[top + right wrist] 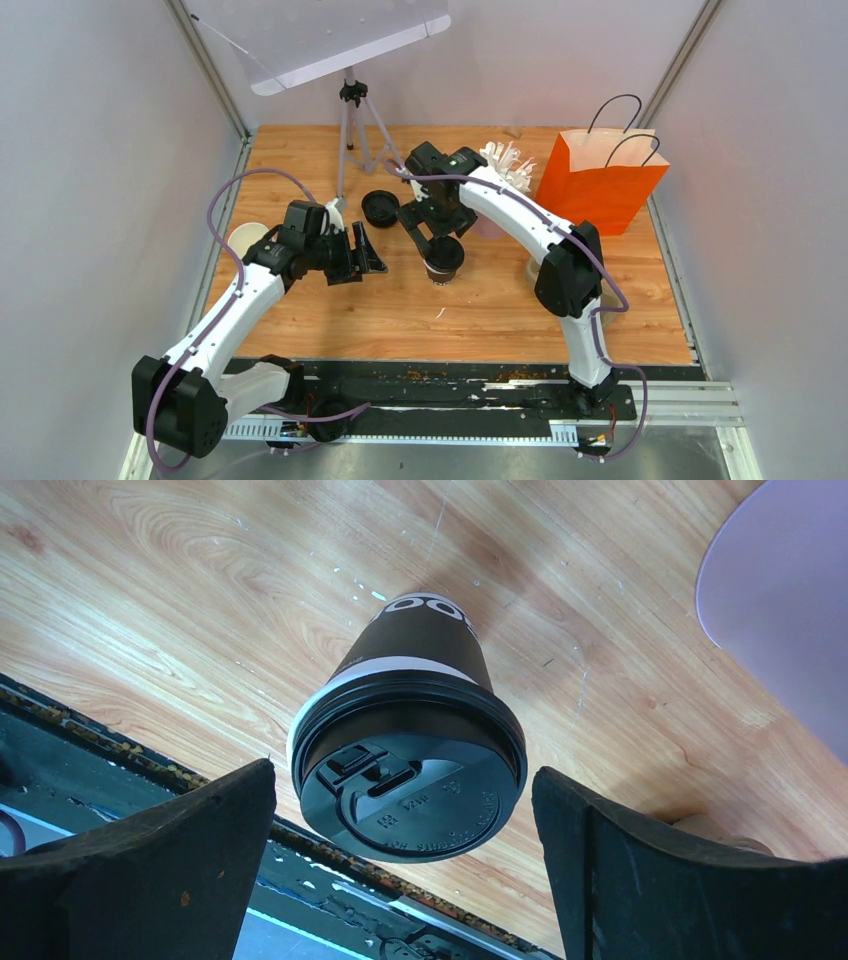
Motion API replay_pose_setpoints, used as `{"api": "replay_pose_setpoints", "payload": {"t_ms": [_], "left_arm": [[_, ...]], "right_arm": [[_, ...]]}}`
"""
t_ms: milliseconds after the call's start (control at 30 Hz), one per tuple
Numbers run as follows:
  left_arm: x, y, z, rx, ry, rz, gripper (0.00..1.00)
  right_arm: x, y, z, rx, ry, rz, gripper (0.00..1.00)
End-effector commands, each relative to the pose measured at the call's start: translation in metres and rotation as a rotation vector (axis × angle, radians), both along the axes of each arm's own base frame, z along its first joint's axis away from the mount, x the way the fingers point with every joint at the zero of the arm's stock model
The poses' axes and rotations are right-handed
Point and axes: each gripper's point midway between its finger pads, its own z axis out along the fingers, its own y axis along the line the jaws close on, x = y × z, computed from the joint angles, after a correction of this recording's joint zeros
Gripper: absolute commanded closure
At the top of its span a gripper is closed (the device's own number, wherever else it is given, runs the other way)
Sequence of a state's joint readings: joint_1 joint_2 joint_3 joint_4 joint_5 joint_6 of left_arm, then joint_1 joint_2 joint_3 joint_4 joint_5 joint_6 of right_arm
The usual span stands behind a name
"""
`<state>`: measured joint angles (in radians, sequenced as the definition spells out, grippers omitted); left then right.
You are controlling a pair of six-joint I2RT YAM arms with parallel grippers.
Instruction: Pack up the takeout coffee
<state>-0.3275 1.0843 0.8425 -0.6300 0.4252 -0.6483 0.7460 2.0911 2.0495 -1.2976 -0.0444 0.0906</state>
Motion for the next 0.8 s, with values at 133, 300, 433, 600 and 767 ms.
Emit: {"api": "replay_pose_setpoints", "payload": {"t_ms": [133,300,433,600,767], "left_arm": [[0.014,-0.017,0.017,-0.068,-0.076,-0.069,0.22],[0.028,-0.041,0.033,-0.159,-0.143,-0.089,0.22],[0.034,-0.067,0.037,-0.231,-0.145,-0.115,0.23],[0.051,-0.083,0.028,-0.222,-0.154,-0.113,0.25],[0.072,-0.088,0.012,-0.208,-0.174,-0.092,0.26]], "right_arm": [[0.000,0.005,0.069,0.110,-0.098,0.008,0.04],[-0.014,-0.007,0.058,0.134,-0.083,-0.011,0.22],[-0.021,-0.009,0.052,0.180,-0.092,-0.010,0.42],[-0.016,-0.008,0.048,0.189,-0.121,-0.019,0.57],[-0.004,-0.004,0.045,0.207,-0.169,-0.040,0.61]]}}
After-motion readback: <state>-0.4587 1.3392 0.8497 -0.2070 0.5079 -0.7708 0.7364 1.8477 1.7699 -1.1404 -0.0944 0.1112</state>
